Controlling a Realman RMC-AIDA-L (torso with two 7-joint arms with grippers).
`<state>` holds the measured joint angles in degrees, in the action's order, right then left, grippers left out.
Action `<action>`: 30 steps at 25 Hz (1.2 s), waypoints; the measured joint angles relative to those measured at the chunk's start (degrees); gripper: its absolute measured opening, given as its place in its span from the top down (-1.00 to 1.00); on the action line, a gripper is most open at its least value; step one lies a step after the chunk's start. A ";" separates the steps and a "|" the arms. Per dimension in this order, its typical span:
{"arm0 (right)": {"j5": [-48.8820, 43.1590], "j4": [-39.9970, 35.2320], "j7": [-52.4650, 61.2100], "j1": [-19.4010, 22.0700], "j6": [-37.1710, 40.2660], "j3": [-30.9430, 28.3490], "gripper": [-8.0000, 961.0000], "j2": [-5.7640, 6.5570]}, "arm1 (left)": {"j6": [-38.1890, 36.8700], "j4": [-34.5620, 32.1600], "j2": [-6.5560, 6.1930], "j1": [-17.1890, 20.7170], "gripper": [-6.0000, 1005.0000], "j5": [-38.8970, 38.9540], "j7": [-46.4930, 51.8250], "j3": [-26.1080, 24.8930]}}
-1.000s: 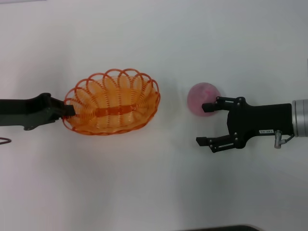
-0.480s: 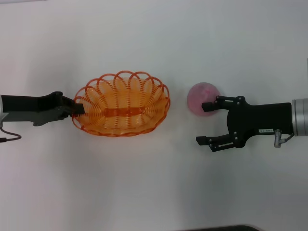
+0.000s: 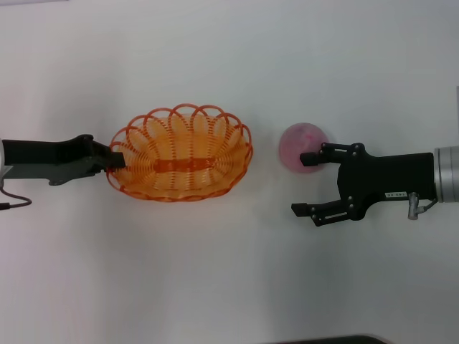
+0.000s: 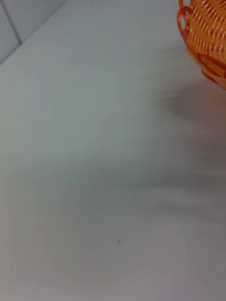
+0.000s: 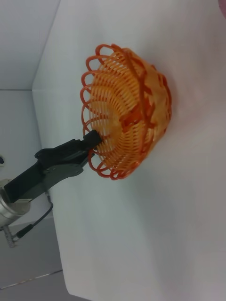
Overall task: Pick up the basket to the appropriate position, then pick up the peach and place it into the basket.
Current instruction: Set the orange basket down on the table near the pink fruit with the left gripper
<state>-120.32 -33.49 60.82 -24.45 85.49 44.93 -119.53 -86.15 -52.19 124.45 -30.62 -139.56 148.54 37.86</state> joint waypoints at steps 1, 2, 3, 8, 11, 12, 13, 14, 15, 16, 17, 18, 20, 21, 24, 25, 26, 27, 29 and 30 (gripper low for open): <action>0.00 0.00 0.00 -0.01 -0.01 0.00 -0.98 -0.01 | 0.29 -0.02 -0.01 0.12 0.78 0.00 0.00 0.39; 0.01 0.00 0.00 -0.03 -0.01 0.00 -0.98 -0.04 | 0.57 -0.05 -0.03 0.21 0.78 0.00 0.00 0.74; 0.01 0.00 0.00 -0.06 -0.04 0.00 -0.98 -0.04 | 0.88 -0.08 -0.06 0.29 0.78 -0.01 0.01 1.39; 0.01 0.00 0.00 -0.20 -0.09 -0.01 -0.98 -0.07 | 2.02 -0.52 -0.10 0.47 0.77 -0.23 0.51 4.15; 0.00 0.00 0.00 -0.25 -0.05 -0.02 -0.98 -0.09 | 2.44 -1.40 -0.10 0.65 0.77 -0.32 1.07 5.45; 0.00 0.00 0.00 -0.26 -0.04 -0.02 -0.98 -0.09 | 2.45 -1.52 -0.10 0.69 0.77 -0.31 1.14 5.57; 0.01 0.00 0.00 -0.25 -0.03 -0.02 -0.98 -0.09 | 2.46 -1.62 -0.09 0.73 0.77 -0.29 1.21 5.64; 0.00 0.00 0.00 -0.23 -0.03 -0.02 -0.98 -0.09 | 2.47 -1.65 -0.09 0.76 0.77 -0.22 1.26 5.67; 0.00 0.00 0.00 -0.21 -0.04 -0.02 -0.98 -0.09 | 2.48 -1.66 -0.09 0.78 0.77 -0.18 1.28 5.67; -0.01 0.00 0.00 -0.19 -0.05 -0.02 -0.99 -0.09 | 2.48 -1.67 -0.08 0.79 0.76 -0.18 1.30 5.68; -0.02 0.00 0.00 -0.18 -0.09 -0.02 -0.98 -0.09 | 2.48 -1.68 -0.08 0.79 0.76 -0.18 1.30 5.69; -0.04 0.00 0.00 -0.18 -0.10 -0.02 -0.98 -0.09 | 2.49 -1.68 -0.08 0.80 0.76 -0.17 1.31 5.70; -0.06 0.00 0.00 -0.17 -0.11 -0.02 -0.98 -0.09 | 2.43 -1.69 -0.08 0.81 0.76 -0.16 1.35 5.71; -0.07 0.00 0.00 -0.17 -0.11 -0.02 -0.98 -0.09 | 2.37 -1.70 -0.08 0.82 0.76 -0.15 1.37 5.68; -0.09 0.00 0.00 -0.20 -0.06 -0.02 -0.98 -0.09 | 2.22 -1.69 -0.11 0.89 0.76 -0.11 1.38 5.41; -0.09 0.00 0.00 -0.21 -0.05 -0.02 -0.98 -0.09 | 2.18 -1.69 -0.12 0.93 0.76 -0.07 1.39 5.35; -0.09 0.00 0.00 -0.21 -0.05 -0.02 -0.98 -0.09 | 2.10 -1.70 -0.14 0.97 0.75 -0.05 1.40 5.32; -0.09 0.00 0.00 -0.22 -0.04 -0.02 -0.99 -0.09 | 1.96 -1.70 -0.16 0.97 0.75 -0.03 1.41 5.32; -0.09 0.00 0.00 -0.23 -0.02 -0.02 -0.99 -0.09 | 1.46 -1.70 -0.22 0.95 0.75 0.03 1.45 5.21; -0.09 0.00 0.00 -0.24 0.00 -0.02 -0.99 -0.09 | 1.00 -1.69 -0.25 0.91 0.75 0.22 1.48 5.10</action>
<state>-120.42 -33.49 60.82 -24.68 85.49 44.91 -119.62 -85.15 -53.88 124.20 -29.71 -139.34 150.02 42.95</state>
